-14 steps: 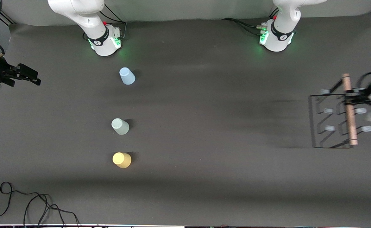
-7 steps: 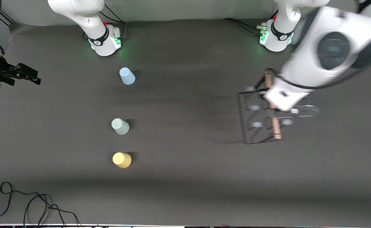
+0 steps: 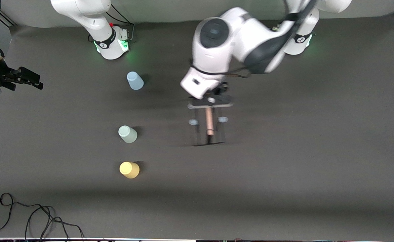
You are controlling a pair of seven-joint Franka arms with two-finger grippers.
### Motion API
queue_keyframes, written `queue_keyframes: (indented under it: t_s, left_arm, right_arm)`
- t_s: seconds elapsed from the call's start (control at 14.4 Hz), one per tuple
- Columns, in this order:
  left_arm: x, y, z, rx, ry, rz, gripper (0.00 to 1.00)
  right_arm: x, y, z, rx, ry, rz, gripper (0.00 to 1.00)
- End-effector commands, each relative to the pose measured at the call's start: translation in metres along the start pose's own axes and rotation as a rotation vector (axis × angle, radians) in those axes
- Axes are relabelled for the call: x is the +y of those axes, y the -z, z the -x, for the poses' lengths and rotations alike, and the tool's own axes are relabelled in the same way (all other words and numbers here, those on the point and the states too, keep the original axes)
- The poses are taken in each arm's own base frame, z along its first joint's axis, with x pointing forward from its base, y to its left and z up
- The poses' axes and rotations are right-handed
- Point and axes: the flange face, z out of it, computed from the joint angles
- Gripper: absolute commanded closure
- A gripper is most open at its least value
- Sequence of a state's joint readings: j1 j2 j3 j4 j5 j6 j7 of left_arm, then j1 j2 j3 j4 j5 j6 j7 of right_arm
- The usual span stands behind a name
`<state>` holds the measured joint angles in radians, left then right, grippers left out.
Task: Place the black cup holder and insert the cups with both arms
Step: 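Lift the black rack with the left gripper toward the table middle, then lower the rack onto the table and open the left gripper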
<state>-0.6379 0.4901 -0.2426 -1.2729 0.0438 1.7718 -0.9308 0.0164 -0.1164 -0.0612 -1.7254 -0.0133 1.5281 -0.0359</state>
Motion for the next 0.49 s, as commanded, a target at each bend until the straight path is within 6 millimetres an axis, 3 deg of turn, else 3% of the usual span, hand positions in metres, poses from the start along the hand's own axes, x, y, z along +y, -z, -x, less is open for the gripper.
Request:
queue_keyframes:
  t_s: [0.0,0.28,0.42]
  left_arm:
    - [0.039,-0.027,0.016,0.039,-0.008,-0.001,1.00]
    - [0.069,-0.079,0.037,0.026,-0.052,-0.003,1.00]
    - [0.074,-0.101,0.041,0.019,-0.057,-0.021,1.00]
  right_arm:
    - [-0.001,0.004,0.002,-0.003,0.014,-0.006,0.00]
    - [0.000,0.004,0.003,-0.003,0.017,-0.007,0.00]
    - [0.000,0.004,0.003,-0.005,0.015,-0.007,0.00]
